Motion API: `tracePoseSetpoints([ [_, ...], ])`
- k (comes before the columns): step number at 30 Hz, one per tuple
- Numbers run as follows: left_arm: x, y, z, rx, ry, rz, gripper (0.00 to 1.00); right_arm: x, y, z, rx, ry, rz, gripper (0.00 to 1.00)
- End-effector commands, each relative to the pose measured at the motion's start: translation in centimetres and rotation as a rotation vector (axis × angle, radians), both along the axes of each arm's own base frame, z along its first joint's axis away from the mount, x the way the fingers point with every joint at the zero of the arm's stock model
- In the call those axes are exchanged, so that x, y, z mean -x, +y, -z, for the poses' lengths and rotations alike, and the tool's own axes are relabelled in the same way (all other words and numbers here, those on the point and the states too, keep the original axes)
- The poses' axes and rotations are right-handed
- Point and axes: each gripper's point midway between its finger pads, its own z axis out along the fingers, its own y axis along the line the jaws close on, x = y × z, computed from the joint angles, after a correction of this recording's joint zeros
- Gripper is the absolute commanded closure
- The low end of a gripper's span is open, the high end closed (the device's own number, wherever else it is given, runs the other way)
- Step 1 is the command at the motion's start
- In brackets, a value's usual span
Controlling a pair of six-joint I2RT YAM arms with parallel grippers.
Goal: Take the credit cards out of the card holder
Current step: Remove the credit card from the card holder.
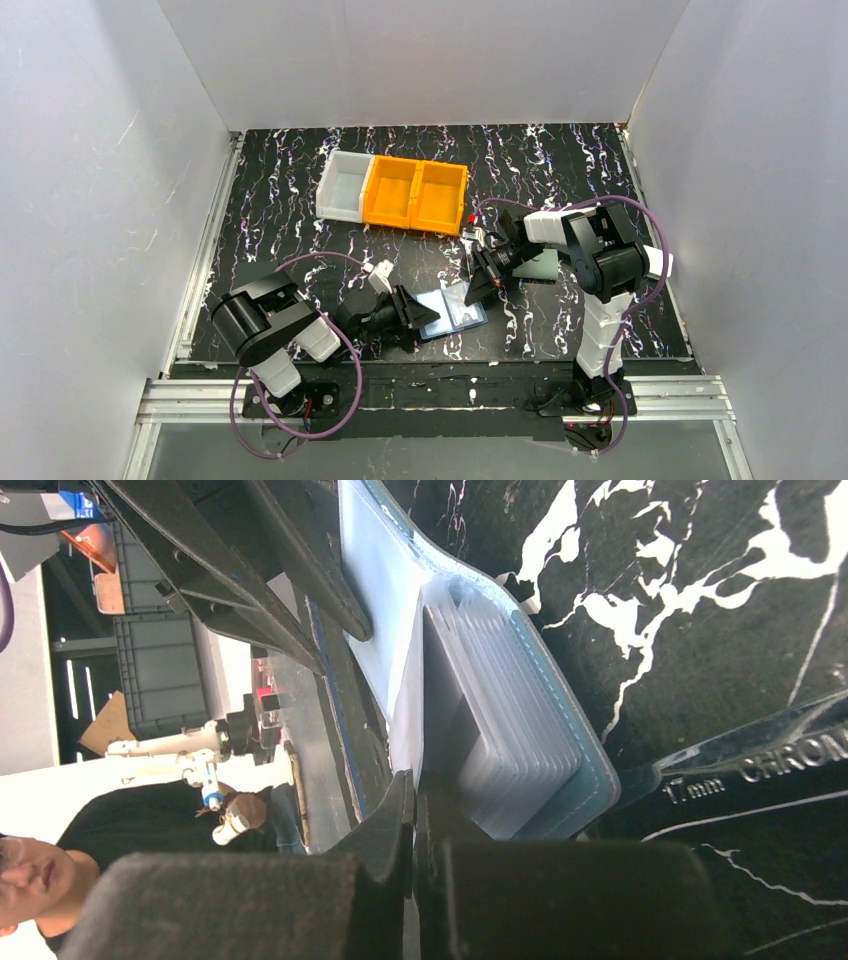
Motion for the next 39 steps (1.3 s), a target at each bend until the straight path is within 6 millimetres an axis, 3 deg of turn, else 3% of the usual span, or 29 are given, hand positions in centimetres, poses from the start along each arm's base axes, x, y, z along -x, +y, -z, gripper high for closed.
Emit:
tracePoseSetpoints([
  [1,-0.9,-0.7,-1.1,-0.003,-0.056,0.021,0.73,-0.4,-3.8,5.8,0.241,-0.184,-0.107,0.99],
  [9,-1.5,-1.3,-0.6,0.001,-0.027,0.031,0.71,0.0,-3.9,6.5,0.254,-0.168,-0.145,0.99],
  [20,-2.2,-2.1,-0.7,0.081,0.03,0.013,0.64,1.3,-1.4,2.8,0.079,-0.137,-0.203,0.99],
  [30,-2.4,-1.9,-0.4,0.082,0.047,-0.015,0.58,4.2,2.0,-0.7,-0.047,-0.124,-0.313,0.64],
  [39,-1.6,-0.6,0.0,0.08,0.096,-0.064,0.39,5.5,3.3,-2.6,-0.118,-0.123,-0.347,0.5],
])
